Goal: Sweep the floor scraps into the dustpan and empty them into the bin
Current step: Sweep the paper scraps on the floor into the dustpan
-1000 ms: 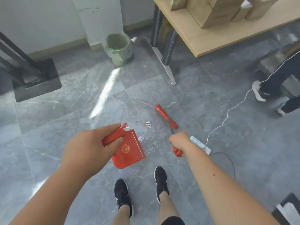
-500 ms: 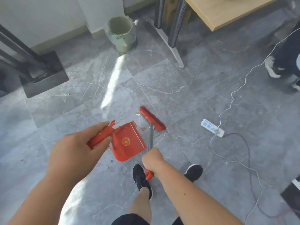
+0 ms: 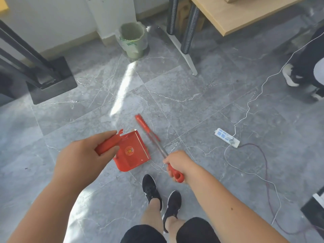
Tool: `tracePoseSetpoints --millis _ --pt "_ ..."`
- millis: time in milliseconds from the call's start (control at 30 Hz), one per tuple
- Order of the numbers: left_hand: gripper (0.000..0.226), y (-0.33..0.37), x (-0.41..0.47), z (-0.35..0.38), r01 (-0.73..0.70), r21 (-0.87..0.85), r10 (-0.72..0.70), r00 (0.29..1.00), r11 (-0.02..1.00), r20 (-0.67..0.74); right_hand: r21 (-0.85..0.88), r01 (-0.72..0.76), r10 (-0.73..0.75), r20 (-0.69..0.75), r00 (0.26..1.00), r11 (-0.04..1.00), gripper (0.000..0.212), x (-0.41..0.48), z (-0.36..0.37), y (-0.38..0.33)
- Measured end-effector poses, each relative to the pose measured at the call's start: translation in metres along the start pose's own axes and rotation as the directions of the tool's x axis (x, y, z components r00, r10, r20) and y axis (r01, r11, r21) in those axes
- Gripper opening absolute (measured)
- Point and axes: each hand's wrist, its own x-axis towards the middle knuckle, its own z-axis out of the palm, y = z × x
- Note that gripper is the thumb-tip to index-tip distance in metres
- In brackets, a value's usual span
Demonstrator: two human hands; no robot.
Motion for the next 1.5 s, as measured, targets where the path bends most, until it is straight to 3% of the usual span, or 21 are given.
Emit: tracePoseSetpoints --millis 200,433,567,700,767,867,1000,1100,1333,1500 --pt "0.032 0.016 -0.032 0.011 -0.047 0.013 0.046 0.999 0.999 0.021 -0.078 0.060 -0.073 -0.181 0.981 0.995 0.022 0.022 -0.042 0.033" --pt "0.038 0.019 -0.058 0.014 -0.130 0.046 0.128 0.991 0.991 0.027 -0.252 -0.078 0.000 -0.298 0.955 0.965 0.027 0.028 -0.061 0.089" --pt "0.046 0.009 -0.059 0.013 -0.142 0.054 0.138 0.988 0.988 0.062 -0.258 -0.107 0.059 -0.190 0.980 0.960 0.031 0.018 -0.020 0.128" --pt "0.046 -0.016 -0.050 0.000 -0.140 0.015 0.139 0.988 0.990 0.074 -0.622 -0.039 0.009 -0.052 0.999 0.782 0.024 -0.017 0.028 0.128" --pt "0.045 -0.032 -0.040 -0.010 -0.159 -0.008 0.159 0.983 0.987 0.096 -0.462 -0.066 0.072 -0.005 0.997 0.885 0.024 -0.028 0.059 0.131" --pt "0.041 -0.064 -0.024 -0.027 -0.241 0.006 0.238 0.961 0.970 0.139 -0.100 -0.151 0.139 -0.117 0.983 0.983 0.019 -0.025 0.113 0.130" --pt "0.034 -0.113 -0.010 -0.059 -0.325 0.018 0.318 0.935 0.946 0.156 0.123 -0.142 0.157 -0.121 0.980 0.982 0.028 -0.031 0.189 0.117" --pt "0.032 -0.151 -0.005 -0.086 -0.346 -0.007 0.342 0.923 0.938 0.176 0.291 -0.118 0.162 -0.134 0.978 0.950 0.021 -0.039 0.238 0.111" --pt "0.034 -0.226 0.004 -0.149 -0.299 -0.112 0.315 0.933 0.948 0.174 0.358 -0.051 0.119 -0.172 0.978 0.932 0.013 -0.043 0.302 0.119" --pt "0.038 -0.263 0.010 -0.172 -0.229 -0.129 0.247 0.957 0.965 0.153 0.231 0.004 0.058 -0.264 0.963 0.973 0.016 -0.035 0.315 0.116"
